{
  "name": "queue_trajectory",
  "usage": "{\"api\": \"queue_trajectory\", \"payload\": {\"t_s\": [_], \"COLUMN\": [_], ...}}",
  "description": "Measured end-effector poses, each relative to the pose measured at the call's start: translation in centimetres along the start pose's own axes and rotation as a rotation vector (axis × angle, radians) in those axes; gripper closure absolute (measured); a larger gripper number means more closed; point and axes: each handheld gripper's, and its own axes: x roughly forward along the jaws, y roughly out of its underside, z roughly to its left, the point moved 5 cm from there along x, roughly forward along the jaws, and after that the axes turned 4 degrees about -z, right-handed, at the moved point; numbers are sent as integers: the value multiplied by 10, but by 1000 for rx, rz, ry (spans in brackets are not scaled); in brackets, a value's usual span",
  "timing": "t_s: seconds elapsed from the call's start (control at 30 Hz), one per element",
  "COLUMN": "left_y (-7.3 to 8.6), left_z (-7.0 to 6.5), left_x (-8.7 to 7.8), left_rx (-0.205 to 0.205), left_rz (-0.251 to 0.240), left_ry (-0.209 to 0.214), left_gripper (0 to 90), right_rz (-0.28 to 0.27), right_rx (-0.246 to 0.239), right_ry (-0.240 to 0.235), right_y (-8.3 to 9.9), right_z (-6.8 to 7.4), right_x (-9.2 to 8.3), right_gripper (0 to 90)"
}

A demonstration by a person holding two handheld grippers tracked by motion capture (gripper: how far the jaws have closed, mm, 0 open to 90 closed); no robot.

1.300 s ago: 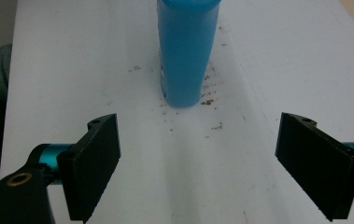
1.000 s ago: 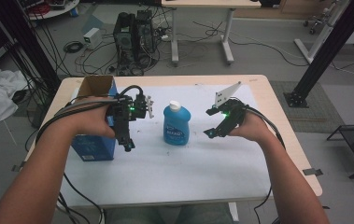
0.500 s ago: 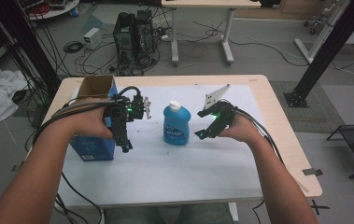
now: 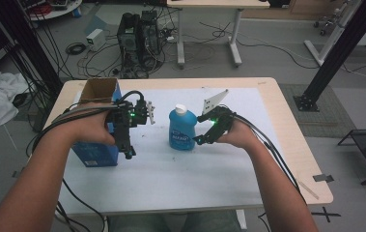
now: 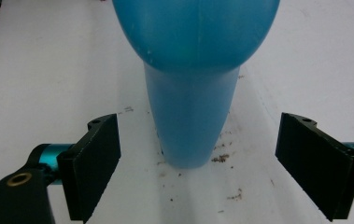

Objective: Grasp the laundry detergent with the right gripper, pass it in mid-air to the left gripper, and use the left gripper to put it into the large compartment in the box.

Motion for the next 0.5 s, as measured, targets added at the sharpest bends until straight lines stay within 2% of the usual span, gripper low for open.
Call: {"api": "queue_trajectory", "payload": {"t_s": [0.1, 0.13, 0.17, 0.23, 0.27, 0.5], "left_y": [2, 2, 3, 4, 4, 7], "left_z": [0, 0, 0, 0, 0, -1], "left_x": [1, 1, 1, 2, 3, 5], "left_rx": [-1, -2, -1, -3, -4, -5], "left_rz": [2, -1, -1, -5, -5, -11], "left_ry": [1, -2, -2, -1, 0, 4], "left_gripper": [29, 29, 29, 29, 29, 29], "right_rz": [-16, -15, -26, -20, -23, -45], "right_rx": [1, -20, -4, -20, -6, -20], "right_ry": [1, -2, 0, -1, -1, -3], "right_y": [-2, -2, -4, -3, -4, -6], "right_z": [0, -1, 1, 0, 2, 1], "right_x": [3, 4, 6, 8, 10, 20], "right_gripper": [131, 131, 131, 131, 131, 131]}}
